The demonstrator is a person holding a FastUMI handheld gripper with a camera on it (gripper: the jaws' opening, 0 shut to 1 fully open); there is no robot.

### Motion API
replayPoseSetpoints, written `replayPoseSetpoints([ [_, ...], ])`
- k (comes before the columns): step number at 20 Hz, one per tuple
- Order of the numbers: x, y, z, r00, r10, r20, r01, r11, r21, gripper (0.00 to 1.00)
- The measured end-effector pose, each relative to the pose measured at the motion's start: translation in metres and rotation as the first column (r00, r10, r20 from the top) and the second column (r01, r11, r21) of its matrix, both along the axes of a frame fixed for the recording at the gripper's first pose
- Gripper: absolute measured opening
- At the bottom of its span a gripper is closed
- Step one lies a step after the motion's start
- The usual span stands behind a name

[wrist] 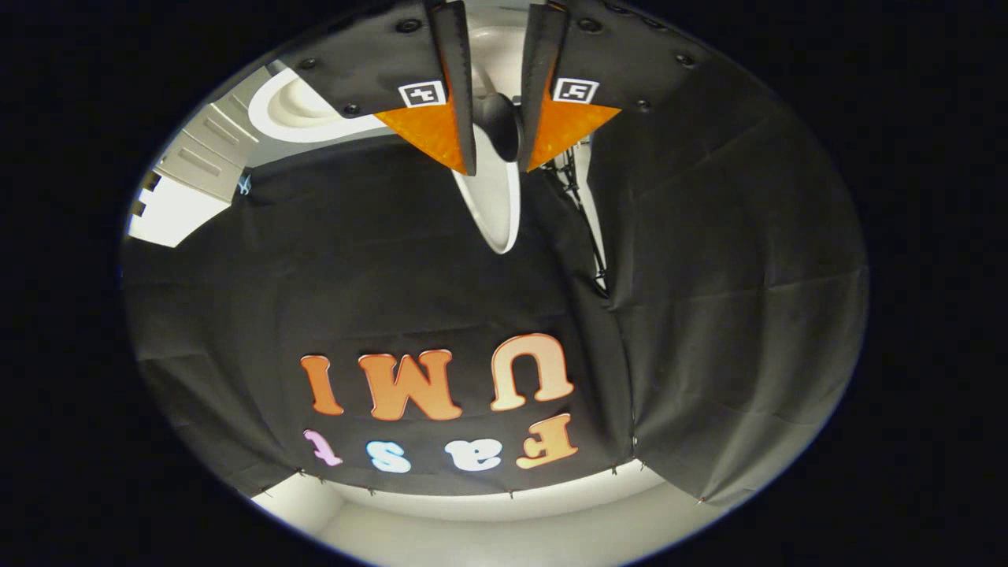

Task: Open the toilet lid.

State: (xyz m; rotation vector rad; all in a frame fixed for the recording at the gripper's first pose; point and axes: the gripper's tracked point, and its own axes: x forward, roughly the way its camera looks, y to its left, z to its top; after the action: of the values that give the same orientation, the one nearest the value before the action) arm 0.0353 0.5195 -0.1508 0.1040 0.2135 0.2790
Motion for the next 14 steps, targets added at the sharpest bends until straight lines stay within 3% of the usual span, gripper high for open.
replayPoseSetpoints([
  [4,0.005,-0.027,0.031,0.998,-0.004,0.069,0.005,1.000,-0.015,0.59],
  [11,0.027,-0.134,0.064,0.991,-0.068,0.112,0.073,0.996,-0.043,0.99],
  [14,0.041,-0.188,0.069,0.988,-0.111,0.103,0.115,0.993,-0.038,0.99],
])
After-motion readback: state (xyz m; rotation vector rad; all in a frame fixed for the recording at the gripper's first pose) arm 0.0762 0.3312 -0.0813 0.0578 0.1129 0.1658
